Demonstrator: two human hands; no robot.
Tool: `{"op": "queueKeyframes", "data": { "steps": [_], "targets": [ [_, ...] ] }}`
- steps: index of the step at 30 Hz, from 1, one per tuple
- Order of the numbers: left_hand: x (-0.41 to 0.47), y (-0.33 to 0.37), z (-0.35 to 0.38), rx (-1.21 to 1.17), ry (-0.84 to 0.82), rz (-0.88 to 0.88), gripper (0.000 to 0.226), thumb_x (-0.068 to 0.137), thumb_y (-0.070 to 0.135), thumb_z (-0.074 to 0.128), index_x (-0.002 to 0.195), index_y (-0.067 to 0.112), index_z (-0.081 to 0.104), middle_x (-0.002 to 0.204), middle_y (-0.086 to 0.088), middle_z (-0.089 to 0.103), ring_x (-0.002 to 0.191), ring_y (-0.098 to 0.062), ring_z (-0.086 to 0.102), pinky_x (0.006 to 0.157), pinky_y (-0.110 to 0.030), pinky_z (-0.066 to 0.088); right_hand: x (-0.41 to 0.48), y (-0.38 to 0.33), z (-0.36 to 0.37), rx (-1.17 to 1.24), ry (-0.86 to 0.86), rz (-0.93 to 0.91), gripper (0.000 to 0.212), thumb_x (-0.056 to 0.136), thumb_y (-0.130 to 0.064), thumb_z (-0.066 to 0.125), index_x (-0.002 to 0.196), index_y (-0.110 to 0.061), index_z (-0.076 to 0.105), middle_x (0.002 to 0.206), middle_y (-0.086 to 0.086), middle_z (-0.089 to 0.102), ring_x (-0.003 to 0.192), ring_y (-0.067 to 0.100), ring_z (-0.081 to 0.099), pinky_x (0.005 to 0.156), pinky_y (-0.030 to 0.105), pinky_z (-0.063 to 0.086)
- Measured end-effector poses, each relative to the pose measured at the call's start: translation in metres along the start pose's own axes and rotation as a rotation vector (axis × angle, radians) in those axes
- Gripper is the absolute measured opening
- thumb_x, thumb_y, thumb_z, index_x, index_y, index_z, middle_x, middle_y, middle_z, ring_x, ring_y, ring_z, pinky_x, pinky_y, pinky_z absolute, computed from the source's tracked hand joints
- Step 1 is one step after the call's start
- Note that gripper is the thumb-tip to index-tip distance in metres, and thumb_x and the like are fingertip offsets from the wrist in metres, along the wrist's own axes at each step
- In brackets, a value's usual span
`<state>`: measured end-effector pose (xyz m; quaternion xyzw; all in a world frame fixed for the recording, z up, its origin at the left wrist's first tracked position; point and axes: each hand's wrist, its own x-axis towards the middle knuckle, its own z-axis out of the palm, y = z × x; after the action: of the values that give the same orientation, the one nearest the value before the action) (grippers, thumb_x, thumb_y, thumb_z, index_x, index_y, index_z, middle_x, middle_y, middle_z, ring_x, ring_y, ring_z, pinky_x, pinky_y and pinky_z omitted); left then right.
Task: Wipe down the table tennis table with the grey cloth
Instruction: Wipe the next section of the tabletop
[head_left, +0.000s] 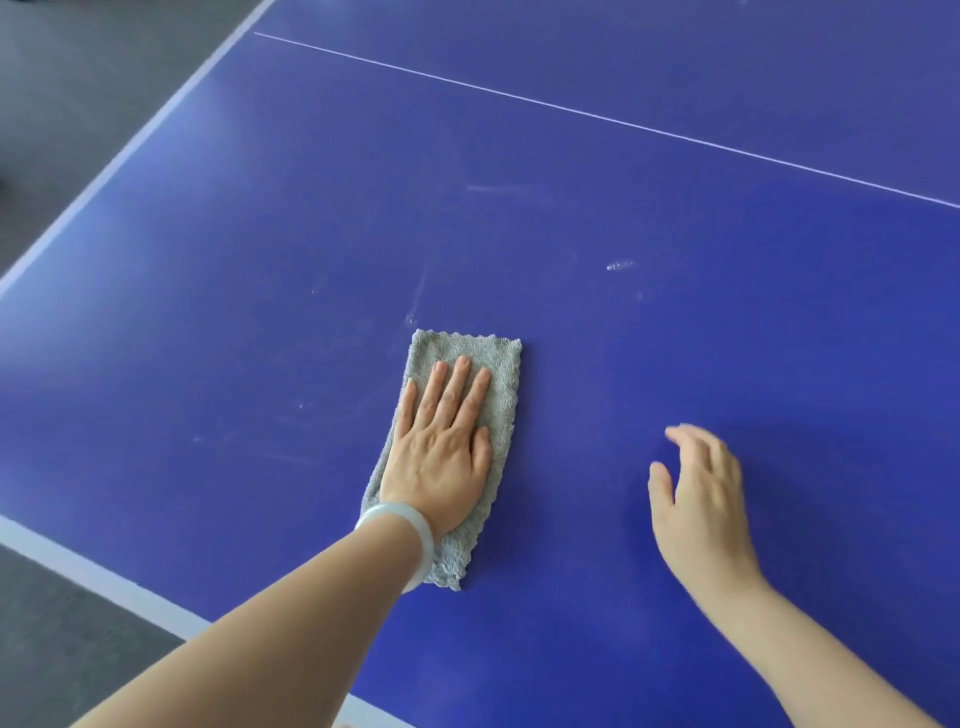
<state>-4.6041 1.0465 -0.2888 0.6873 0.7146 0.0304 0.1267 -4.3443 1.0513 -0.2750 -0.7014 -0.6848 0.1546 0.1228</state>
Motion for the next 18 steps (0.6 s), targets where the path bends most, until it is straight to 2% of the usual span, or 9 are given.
{"op": "queueKeyframes", "data": {
  "steps": [3, 5, 7, 11, 13, 15, 18],
  "targets": [
    [0.000, -0.001, 0.002, -0.004, -0.002, -0.006, 0.062, 0.098, 0.040, 0.012, 0.159, 0.030, 0.003, 0.165, 0.009, -0.005, 0.152, -0.013, -0.013, 0.124, -0.043, -0.003, 0.065, 0.003, -0.007, -0.097, 0.031, 0.051, 0.054, 0.100, -0.012, 0.050, 0.149, 0.004, 0.033, 0.159, 0.020, 0.026, 0.148, 0.034, 0.023, 0.121, 0.045, 0.019],
    [0.001, -0.001, 0.002, -0.003, -0.005, 0.002, 0.062, 0.098, 0.040, 0.012, 0.159, 0.030, 0.002, 0.165, 0.009, -0.006, 0.152, -0.013, -0.014, 0.124, -0.043, -0.004, 0.098, 0.008, -0.005, -0.104, 0.053, 0.203, 0.057, 0.104, -0.015, 0.042, 0.154, 0.003, 0.021, 0.164, 0.018, 0.014, 0.152, 0.031, 0.011, 0.124, 0.046, 0.008],
    [0.002, -0.003, 0.002, 0.003, -0.009, 0.006, 0.062, 0.098, 0.039, 0.011, 0.159, 0.030, 0.002, 0.165, 0.009, -0.006, 0.151, -0.013, -0.016, 0.124, -0.043, -0.005, 0.112, 0.012, 0.006, -0.119, 0.068, 0.314, 0.057, 0.106, -0.019, 0.034, 0.156, 0.001, 0.015, 0.165, 0.016, 0.009, 0.153, 0.029, 0.007, 0.124, 0.047, 0.004],
    [-0.005, 0.022, 0.009, 0.004, 0.014, 0.016, 0.062, 0.099, 0.035, 0.018, 0.159, 0.025, 0.007, 0.166, 0.004, -0.003, 0.152, -0.020, -0.013, 0.123, -0.046, -0.004, 0.111, 0.018, 0.023, -0.193, 0.102, 0.322, 0.058, 0.105, -0.024, 0.029, 0.156, -0.001, 0.014, 0.165, 0.015, 0.010, 0.153, 0.027, 0.007, 0.125, 0.045, 0.003],
    [-0.011, 0.059, 0.022, -0.042, -0.014, 0.206, 0.062, 0.099, 0.034, 0.029, 0.159, 0.022, 0.017, 0.166, 0.001, 0.008, 0.154, -0.024, -0.002, 0.120, -0.050, 0.005, 0.112, 0.021, 0.025, -0.193, 0.113, 0.320, 0.059, 0.104, -0.025, 0.032, 0.156, -0.001, 0.016, 0.165, 0.015, 0.013, 0.153, 0.027, 0.010, 0.125, 0.046, 0.004],
    [-0.001, 0.088, 0.031, -0.036, -0.020, 0.420, 0.061, 0.100, 0.035, 0.033, 0.158, 0.023, 0.019, 0.166, 0.002, 0.011, 0.154, -0.022, 0.001, 0.119, -0.051, 0.007, 0.114, 0.020, 0.023, -0.173, 0.123, 0.319, 0.061, 0.103, -0.028, 0.035, 0.155, -0.001, 0.019, 0.164, 0.016, 0.015, 0.153, 0.028, 0.012, 0.124, 0.046, 0.005],
    [0.054, 0.085, 0.022, 0.028, -0.061, 0.556, 0.059, 0.102, 0.039, 0.023, 0.159, 0.032, 0.008, 0.166, 0.010, 0.000, 0.152, -0.015, -0.011, 0.123, -0.048, -0.006, 0.113, 0.017, 0.022, -0.202, 0.116, 0.322, 0.066, 0.102, -0.036, 0.036, 0.156, -0.001, 0.019, 0.165, 0.015, 0.015, 0.153, 0.026, 0.011, 0.125, 0.044, 0.004]
  ]
}}
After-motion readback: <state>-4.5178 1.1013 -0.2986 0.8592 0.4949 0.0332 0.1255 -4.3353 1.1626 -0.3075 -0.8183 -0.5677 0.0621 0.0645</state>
